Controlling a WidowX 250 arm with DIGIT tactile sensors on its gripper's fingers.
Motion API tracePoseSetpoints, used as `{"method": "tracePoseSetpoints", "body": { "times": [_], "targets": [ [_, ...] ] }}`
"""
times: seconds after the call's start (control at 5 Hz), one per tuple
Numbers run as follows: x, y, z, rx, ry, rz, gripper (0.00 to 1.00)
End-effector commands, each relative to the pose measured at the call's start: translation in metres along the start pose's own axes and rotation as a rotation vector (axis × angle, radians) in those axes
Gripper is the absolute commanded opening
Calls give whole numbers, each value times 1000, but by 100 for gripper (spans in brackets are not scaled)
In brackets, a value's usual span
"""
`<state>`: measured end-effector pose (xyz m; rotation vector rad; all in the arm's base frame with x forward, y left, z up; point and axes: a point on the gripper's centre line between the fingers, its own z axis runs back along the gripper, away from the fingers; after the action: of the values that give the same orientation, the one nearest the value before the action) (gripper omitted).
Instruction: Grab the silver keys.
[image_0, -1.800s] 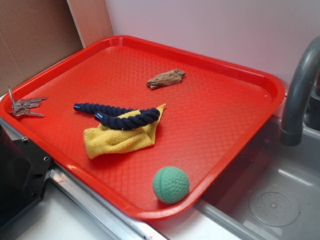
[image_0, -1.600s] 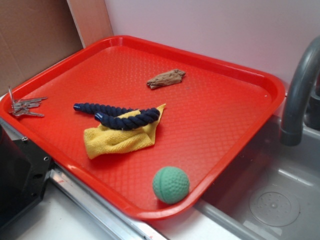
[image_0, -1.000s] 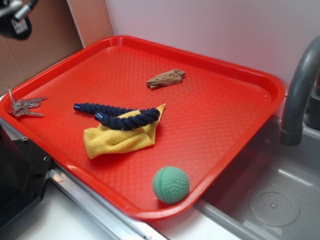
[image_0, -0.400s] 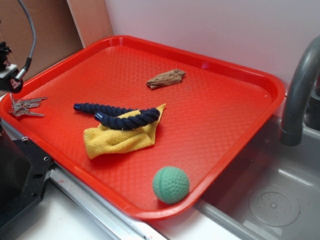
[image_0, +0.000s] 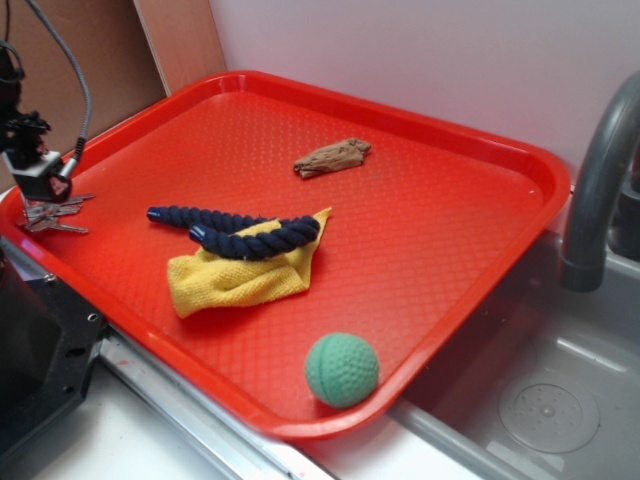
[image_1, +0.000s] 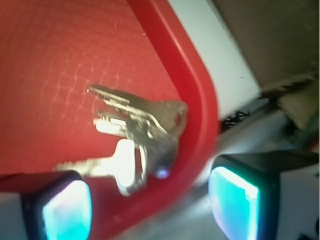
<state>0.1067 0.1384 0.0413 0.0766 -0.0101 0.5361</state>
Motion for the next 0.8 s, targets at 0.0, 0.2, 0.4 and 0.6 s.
{"method": "tracePoseSetpoints", "body": {
  "times": [0.0, 0.2, 0.4, 0.6],
  "targets": [
    [11, -5, -9, 15, 30, 89, 0],
    [10, -6, -6, 26, 30, 70, 0],
    [9, -8, -1, 42, 32, 60, 0],
    [9, -11, 8, 89, 49, 36, 0]
  ]
}}
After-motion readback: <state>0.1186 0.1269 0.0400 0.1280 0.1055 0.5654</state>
